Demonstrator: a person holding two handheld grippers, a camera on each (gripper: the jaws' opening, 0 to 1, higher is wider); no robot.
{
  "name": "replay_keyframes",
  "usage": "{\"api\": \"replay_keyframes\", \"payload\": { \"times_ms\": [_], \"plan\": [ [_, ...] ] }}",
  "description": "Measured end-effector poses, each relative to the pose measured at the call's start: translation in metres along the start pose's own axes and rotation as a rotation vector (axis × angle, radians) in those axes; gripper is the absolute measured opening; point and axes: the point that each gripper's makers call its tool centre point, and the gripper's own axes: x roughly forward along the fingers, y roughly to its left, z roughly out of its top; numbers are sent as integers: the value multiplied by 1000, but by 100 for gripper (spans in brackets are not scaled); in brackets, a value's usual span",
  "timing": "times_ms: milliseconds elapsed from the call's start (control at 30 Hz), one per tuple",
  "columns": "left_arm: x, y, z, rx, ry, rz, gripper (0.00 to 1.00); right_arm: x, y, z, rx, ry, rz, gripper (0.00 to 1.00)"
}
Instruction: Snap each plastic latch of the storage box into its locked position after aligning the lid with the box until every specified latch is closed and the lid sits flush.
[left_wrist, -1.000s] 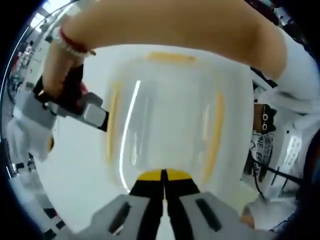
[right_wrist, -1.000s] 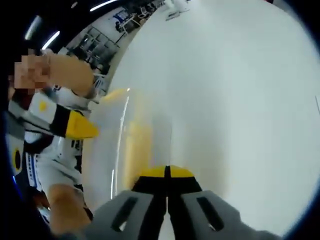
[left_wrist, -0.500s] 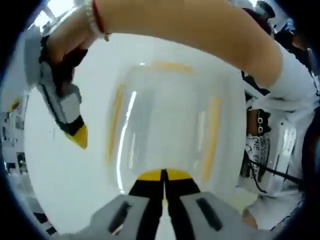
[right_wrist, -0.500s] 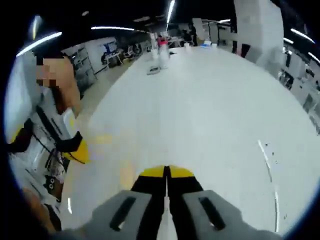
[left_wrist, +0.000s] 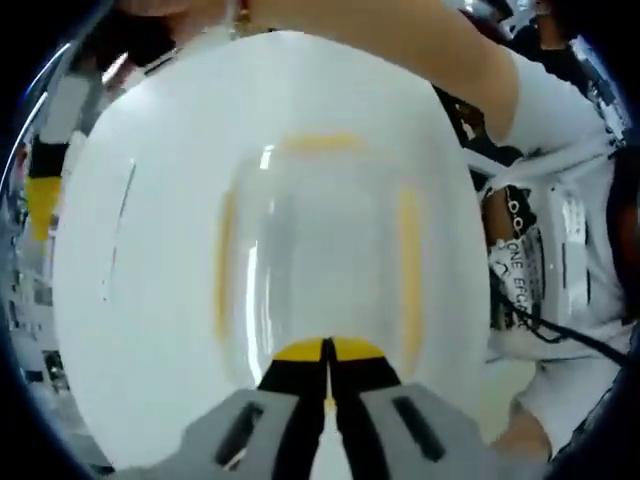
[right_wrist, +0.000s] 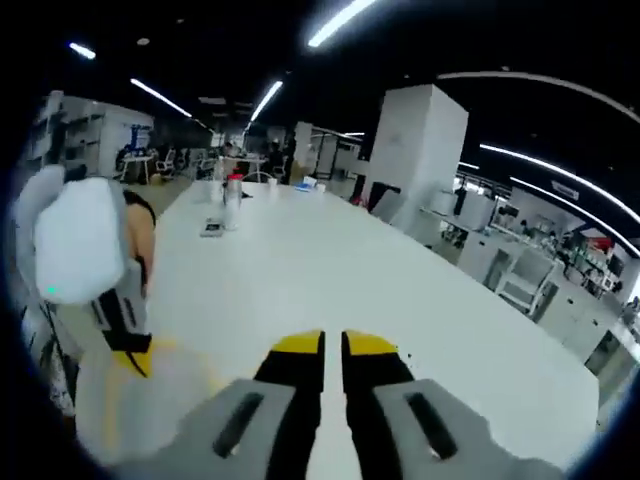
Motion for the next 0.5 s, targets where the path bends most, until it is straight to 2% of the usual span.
{"api": "replay_keyframes", "payload": {
  "times_ms": [67, 133, 167, 333, 433, 500],
  "plan": [
    [-1, 0, 0, -4, -10, -3, 0, -7, 0, 1, -9, 3, -49, 6],
    [-2, -1, -1, -9, -23, -8, 0, -24, 6, 5, -131, 18, -122, 6],
    [-2, -2, -1, -9, -25, -9, 0, -30, 12, 6, -159, 13, -129, 6],
    [-3, -3, -5, -13, 0, -15, 0, -56, 53, 12, -267, -18, -110, 7],
    [-2, -2, -5, -42, 27, -19, 0, -66, 87, 4, -393, 32, -104, 8],
    [-1, -2, -6, -53, 43, -19, 0, -69, 113, -6, -433, 61, -77, 8]
  ]
}}
